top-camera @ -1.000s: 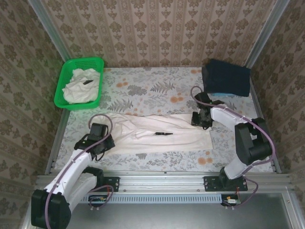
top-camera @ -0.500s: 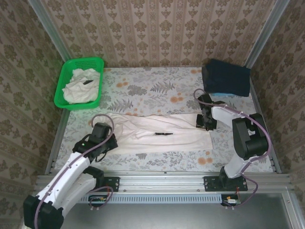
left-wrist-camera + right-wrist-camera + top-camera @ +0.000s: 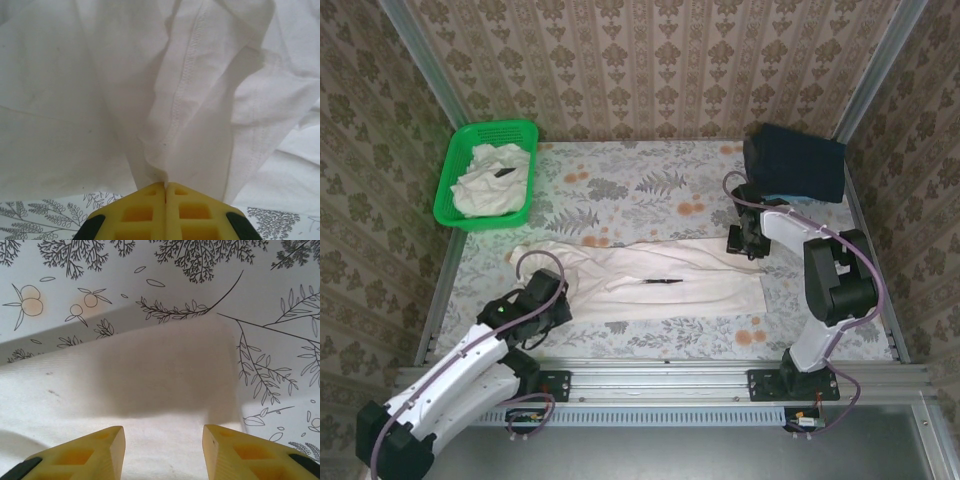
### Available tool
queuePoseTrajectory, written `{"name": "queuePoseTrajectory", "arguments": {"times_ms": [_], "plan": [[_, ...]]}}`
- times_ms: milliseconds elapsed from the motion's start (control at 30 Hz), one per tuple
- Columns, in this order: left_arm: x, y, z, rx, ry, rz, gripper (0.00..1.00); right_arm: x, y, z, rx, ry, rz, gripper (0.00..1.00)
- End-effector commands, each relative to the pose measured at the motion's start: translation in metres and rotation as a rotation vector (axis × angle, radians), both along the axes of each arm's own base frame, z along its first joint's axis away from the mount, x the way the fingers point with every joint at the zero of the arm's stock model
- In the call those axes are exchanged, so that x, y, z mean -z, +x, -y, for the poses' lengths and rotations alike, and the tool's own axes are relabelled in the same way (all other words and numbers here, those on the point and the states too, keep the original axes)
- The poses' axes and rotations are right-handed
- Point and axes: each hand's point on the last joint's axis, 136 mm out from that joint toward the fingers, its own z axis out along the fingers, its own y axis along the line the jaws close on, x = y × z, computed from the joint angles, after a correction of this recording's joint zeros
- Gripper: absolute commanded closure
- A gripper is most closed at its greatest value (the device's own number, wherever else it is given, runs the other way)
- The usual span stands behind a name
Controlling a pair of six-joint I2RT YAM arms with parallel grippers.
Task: Fold and stack the t-shirts
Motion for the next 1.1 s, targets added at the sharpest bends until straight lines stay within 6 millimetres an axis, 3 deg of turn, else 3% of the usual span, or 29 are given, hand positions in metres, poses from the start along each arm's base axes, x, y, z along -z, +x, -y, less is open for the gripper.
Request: {"name": "queuePoseTrajectory", "arguments": {"times_ms": [0,67,100,200,400,500,633,933,1067], "plan": [[0.006,-0.007,-0.005,-0.043,0.008,-0.009,1.00,-0.001,0.000,-0.004,-0.020,0.019,-0.019,0.52],[0.011,-0.008,0.002,-0.022,-0.005,-0.017,0.96,-0.001,-0.001,-0.004,-0.019,0.019,-0.019,0.52],[0.012,-0.008,0.005,-0.014,-0.012,-0.022,0.79,-0.002,-0.001,-0.006,-0.025,0.020,-0.016,0.52],[0.003,-0.004,0.012,0.027,-0.020,-0.006,0.59,-0.006,-0.002,-0.011,-0.041,0.016,-0.004,0.51],[-0.042,0.022,0.010,0.087,0.061,0.130,0.54,-0.015,-0.004,-0.019,-0.056,0.028,0.036,0.50],[-0.044,0.047,0.025,0.144,0.078,0.129,0.55,-0.013,-0.003,-0.021,-0.058,0.032,0.037,0.50],[-0.025,0.079,0.041,0.204,0.115,0.041,0.63,-0.006,-0.004,-0.022,-0.058,0.034,0.028,0.49],[0.010,0.114,0.065,0.266,0.116,-0.057,0.63,-0.004,-0.011,-0.023,-0.059,0.047,0.028,0.49],[0.017,0.116,0.075,0.289,0.091,-0.080,0.88,-0.003,-0.012,-0.023,-0.058,0.048,0.027,0.48]]}}
